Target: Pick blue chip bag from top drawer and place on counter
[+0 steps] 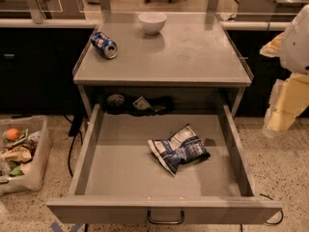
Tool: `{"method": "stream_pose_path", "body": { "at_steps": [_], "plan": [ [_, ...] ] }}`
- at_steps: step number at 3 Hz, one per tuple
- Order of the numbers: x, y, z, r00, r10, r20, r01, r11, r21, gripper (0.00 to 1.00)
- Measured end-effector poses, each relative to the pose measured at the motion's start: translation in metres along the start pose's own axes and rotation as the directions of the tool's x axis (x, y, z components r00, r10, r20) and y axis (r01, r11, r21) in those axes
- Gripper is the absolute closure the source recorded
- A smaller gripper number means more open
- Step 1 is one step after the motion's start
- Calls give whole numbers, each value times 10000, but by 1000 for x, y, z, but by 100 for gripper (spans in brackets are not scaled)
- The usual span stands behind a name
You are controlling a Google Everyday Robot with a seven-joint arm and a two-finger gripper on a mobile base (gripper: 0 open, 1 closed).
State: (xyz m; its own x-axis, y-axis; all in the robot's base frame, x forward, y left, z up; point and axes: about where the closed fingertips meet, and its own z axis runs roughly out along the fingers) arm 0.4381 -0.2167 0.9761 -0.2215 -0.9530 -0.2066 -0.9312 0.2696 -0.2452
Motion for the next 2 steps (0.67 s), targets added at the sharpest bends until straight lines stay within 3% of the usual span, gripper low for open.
{"method": "stream_pose_path", "body": {
  "at_steps": [1,2],
  "plan": [
    [0,0,0,10000,0,1,0,10000,-2,0],
    [0,12,29,9996,115,255,-103,9990,-436,0]
  ]
}}
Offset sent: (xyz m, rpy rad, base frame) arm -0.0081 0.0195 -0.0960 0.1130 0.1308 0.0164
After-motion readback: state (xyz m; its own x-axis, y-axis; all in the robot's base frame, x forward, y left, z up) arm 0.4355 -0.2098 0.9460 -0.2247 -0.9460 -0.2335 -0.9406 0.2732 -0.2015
